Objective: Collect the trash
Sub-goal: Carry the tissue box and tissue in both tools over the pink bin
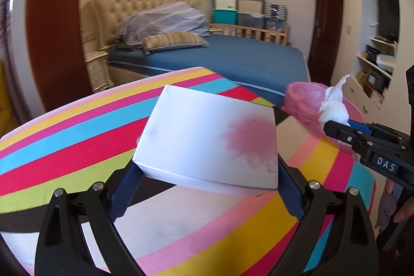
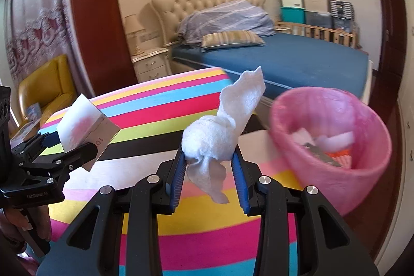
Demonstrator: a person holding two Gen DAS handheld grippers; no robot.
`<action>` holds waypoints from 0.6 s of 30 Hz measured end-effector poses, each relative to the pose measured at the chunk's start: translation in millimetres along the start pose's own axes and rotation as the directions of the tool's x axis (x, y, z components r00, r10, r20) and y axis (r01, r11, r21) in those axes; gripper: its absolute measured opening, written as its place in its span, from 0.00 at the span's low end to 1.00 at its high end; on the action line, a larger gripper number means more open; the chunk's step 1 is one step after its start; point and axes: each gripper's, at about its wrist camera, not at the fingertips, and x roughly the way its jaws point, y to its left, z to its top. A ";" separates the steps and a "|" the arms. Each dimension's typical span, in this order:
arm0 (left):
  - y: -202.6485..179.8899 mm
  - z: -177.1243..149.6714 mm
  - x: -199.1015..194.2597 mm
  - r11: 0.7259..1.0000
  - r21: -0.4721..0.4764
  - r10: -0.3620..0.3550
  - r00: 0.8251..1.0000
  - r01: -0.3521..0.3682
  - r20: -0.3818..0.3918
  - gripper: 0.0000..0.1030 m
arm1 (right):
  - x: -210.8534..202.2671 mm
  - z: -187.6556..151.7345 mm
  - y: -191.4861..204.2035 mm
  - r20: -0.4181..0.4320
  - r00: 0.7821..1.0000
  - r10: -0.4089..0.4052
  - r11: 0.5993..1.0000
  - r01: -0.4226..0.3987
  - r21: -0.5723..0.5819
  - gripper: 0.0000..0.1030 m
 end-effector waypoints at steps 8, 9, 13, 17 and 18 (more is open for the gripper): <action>-53.3 31.7 25.8 0.983 0.098 -0.157 0.988 0.156 0.000 0.88 | -19.8 5.4 -65.3 0.041 0.991 -0.129 0.989 0.125 0.078 0.34; -60.8 36.1 29.6 0.979 0.104 -0.174 0.985 0.173 -0.002 0.88 | -21.5 6.6 -70.0 0.046 0.989 -0.140 0.987 0.136 0.084 0.34; -87.1 56.0 44.1 0.960 0.130 -0.247 0.969 0.246 -0.011 0.88 | -29.7 9.6 -98.7 0.064 0.980 -0.191 0.977 0.184 0.106 0.35; -116.5 74.6 61.2 0.939 0.175 -0.300 0.954 0.298 -0.014 0.88 | -31.6 14.9 -122.1 0.068 0.972 -0.226 0.970 0.217 0.109 0.37; -123.2 79.3 66.7 0.934 0.183 -0.310 0.951 0.307 -0.016 0.88 | -31.3 15.8 -125.3 0.069 0.971 -0.230 0.969 0.222 0.108 0.37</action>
